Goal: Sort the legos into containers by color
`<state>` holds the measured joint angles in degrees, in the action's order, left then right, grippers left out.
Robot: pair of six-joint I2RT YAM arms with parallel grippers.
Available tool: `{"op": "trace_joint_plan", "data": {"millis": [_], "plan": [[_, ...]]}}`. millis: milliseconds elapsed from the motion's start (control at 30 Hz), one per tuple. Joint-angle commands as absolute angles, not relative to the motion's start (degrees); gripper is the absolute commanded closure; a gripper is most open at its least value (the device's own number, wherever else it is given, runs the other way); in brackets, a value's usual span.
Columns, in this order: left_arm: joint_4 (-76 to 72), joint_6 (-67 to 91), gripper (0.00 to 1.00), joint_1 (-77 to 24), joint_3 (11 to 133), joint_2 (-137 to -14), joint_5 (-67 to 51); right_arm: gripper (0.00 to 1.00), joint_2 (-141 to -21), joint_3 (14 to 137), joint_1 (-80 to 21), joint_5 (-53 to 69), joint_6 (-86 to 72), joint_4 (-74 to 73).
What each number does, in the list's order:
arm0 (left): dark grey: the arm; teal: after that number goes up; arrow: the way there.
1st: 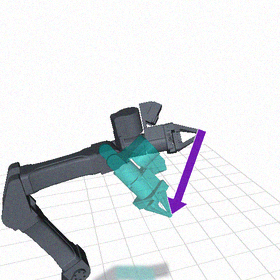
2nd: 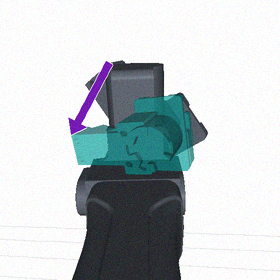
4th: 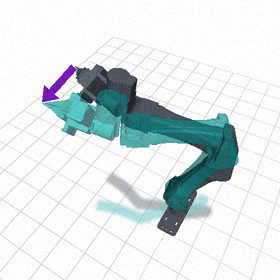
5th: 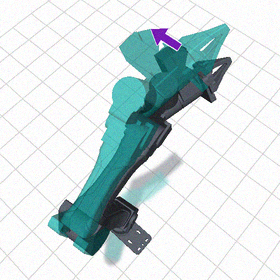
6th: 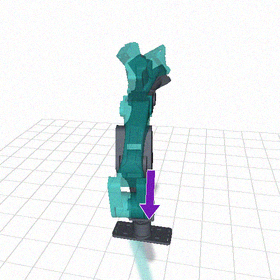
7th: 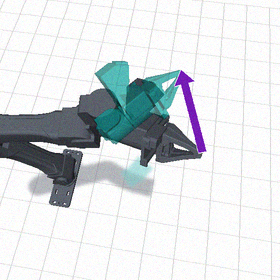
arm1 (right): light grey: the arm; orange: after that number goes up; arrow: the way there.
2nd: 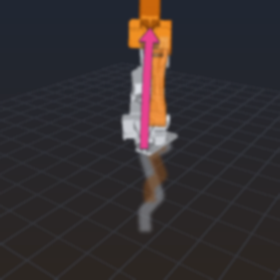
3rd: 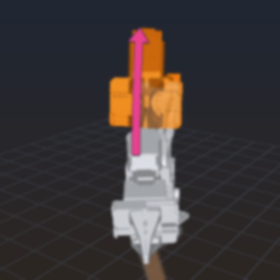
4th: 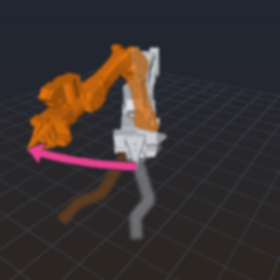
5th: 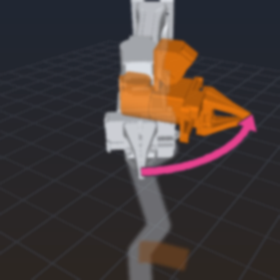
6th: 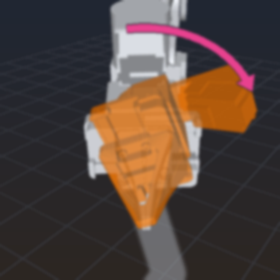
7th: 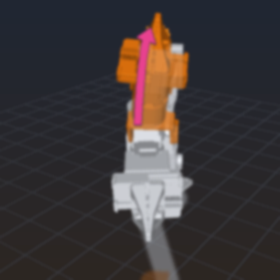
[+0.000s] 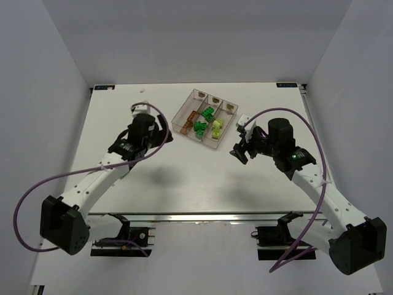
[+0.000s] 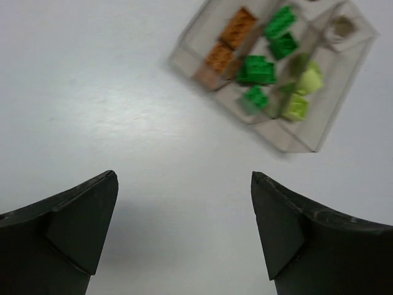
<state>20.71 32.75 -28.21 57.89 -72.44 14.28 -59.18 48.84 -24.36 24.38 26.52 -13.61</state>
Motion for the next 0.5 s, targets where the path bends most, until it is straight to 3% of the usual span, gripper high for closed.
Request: {"op": "trace_joint_plan", "data": {"millis": [0, 133, 267, 467], "plan": [[28.99, 37.08, 0.02, -25.50, 53.01, -68.04, 23.45, 0.20, -59.85, 48.60, -24.00, 23.82, 26.72, -13.36], [35.06, 41.74, 0.02, -21.19, 50.98, -67.06, 30.40, 0.20, -59.59, 48.43, -23.99, 25.05, 26.63, -13.36], [37.27, 43.24, 0.02, -15.13, 48.87, -68.20, 28.48, 0.20, -59.50, 48.34, -24.00, 25.40, 26.72, -13.27], [36.74, 44.91, 0.02, -13.80, 48.25, -68.12, 30.67, 0.20, -60.12, 48.43, -23.99, 25.14, 27.07, -13.53]]}}
